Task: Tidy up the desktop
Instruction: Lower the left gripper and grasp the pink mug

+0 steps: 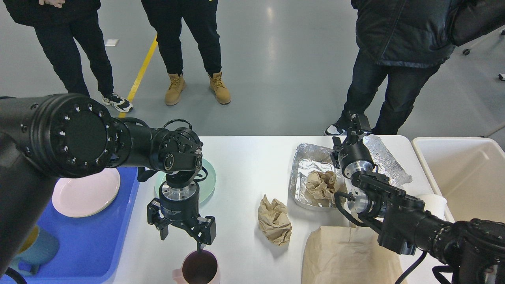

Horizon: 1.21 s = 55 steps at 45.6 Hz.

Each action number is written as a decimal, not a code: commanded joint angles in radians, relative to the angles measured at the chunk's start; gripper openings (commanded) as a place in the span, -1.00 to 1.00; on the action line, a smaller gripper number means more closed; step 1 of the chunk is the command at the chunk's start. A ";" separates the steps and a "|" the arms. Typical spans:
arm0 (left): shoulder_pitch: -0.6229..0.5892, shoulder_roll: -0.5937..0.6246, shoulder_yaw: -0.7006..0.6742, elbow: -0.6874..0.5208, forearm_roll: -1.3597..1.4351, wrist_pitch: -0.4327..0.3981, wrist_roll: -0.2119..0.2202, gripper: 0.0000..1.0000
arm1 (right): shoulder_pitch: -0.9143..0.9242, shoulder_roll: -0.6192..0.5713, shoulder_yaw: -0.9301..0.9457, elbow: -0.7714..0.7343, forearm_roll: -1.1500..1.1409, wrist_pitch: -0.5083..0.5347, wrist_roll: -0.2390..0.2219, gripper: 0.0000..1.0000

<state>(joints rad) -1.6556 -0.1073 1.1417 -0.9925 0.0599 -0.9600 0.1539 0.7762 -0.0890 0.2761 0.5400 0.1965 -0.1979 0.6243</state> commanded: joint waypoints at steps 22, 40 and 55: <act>0.071 -0.031 -0.004 0.052 0.000 0.000 0.000 0.92 | 0.000 0.000 0.000 0.000 0.000 0.000 0.000 1.00; 0.109 -0.057 -0.002 0.100 0.001 0.000 0.003 0.77 | 0.000 0.000 0.000 0.000 0.000 0.000 0.000 1.00; 0.132 -0.072 0.000 0.100 0.001 0.000 0.006 0.37 | 0.000 0.000 0.000 0.000 0.000 0.000 0.000 1.00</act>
<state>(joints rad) -1.5255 -0.1787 1.1397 -0.8916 0.0613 -0.9600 0.1579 0.7762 -0.0890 0.2761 0.5400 0.1966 -0.1979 0.6243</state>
